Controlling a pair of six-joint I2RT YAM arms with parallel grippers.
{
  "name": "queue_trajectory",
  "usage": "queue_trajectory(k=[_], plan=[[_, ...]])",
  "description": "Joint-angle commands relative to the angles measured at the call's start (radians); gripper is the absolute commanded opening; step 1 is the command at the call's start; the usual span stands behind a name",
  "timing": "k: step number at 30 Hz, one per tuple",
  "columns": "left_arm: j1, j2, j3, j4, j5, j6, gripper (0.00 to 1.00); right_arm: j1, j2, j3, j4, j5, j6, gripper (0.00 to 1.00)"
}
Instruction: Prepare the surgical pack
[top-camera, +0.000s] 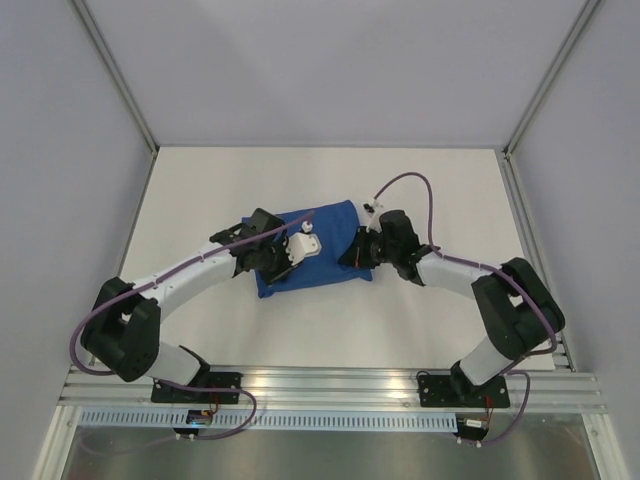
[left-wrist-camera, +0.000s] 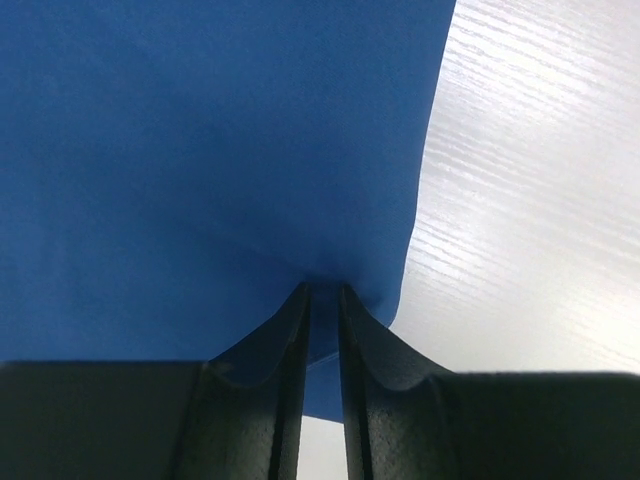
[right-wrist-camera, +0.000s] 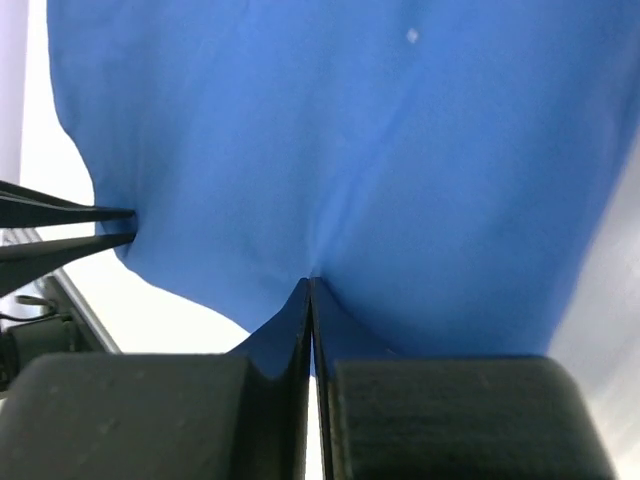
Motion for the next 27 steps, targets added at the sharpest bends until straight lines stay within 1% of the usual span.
queue_trajectory(k=[1,5,9,10,12,13,14,16,17,19,20,21,22,23,24,25,26,27], plan=[[0.003,-0.047,-0.056,-0.007,-0.057,0.0,0.25,-0.065,-0.027,-0.133,-0.022,0.028,0.039,0.01],[0.032,-0.041,-0.071,0.004,-0.084,0.009,0.25,-0.111,-0.089,-0.158,-0.091,0.034,0.013,0.01],[0.051,-0.05,-0.065,0.005,-0.096,0.015,0.25,-0.114,-0.158,-0.114,-0.193,0.034,-0.034,0.0],[0.051,-0.058,-0.053,-0.001,-0.094,0.009,0.26,-0.116,-0.172,-0.095,-0.233,0.028,-0.039,0.01],[0.051,-0.087,-0.03,-0.037,-0.073,0.006,0.31,-0.114,-0.212,-0.042,-0.261,0.008,-0.051,0.05],[0.051,-0.101,-0.004,-0.051,-0.027,0.003,0.32,-0.114,-0.227,-0.025,-0.281,0.01,-0.053,0.09],[0.051,-0.113,0.007,-0.074,-0.006,0.006,0.35,-0.116,-0.242,-0.008,-0.29,0.02,-0.054,0.24],[0.051,-0.167,0.036,-0.088,0.047,0.003,0.36,-0.129,-0.276,0.046,-0.307,0.04,-0.053,0.38],[0.051,-0.185,0.045,-0.099,0.053,-0.001,0.4,-0.137,-0.279,0.064,-0.313,0.06,-0.051,0.5],[0.051,-0.233,0.063,-0.102,0.027,-0.011,0.45,-0.16,-0.246,0.127,-0.344,0.085,-0.066,0.63],[0.051,-0.245,0.071,-0.107,0.003,-0.02,0.5,-0.165,-0.221,0.15,-0.358,0.099,-0.079,0.69],[0.051,-0.247,0.077,-0.114,-0.03,-0.021,0.5,-0.184,-0.195,0.173,-0.37,0.09,-0.098,0.7],[0.051,-0.247,0.089,-0.12,-0.104,-0.021,0.51,-0.192,-0.119,0.222,-0.382,0.073,-0.111,0.71],[0.051,-0.242,0.091,-0.13,-0.144,-0.021,0.51,-0.198,-0.083,0.245,-0.393,0.032,-0.126,0.72],[0.051,-0.242,0.093,-0.131,-0.238,-0.026,0.51,-0.203,-0.005,0.294,-0.398,0.019,-0.155,0.72],[0.051,-0.245,0.088,-0.131,-0.281,-0.031,0.52,-0.204,0.026,0.314,-0.395,0.004,-0.169,0.72],[0.051,-0.245,0.087,-0.13,-0.333,-0.034,0.55,-0.203,0.062,0.337,-0.393,-0.033,-0.175,0.71],[0.051,-0.245,0.087,-0.131,-0.417,-0.043,0.56,-0.204,0.093,0.356,-0.388,-0.058,-0.184,0.71]])
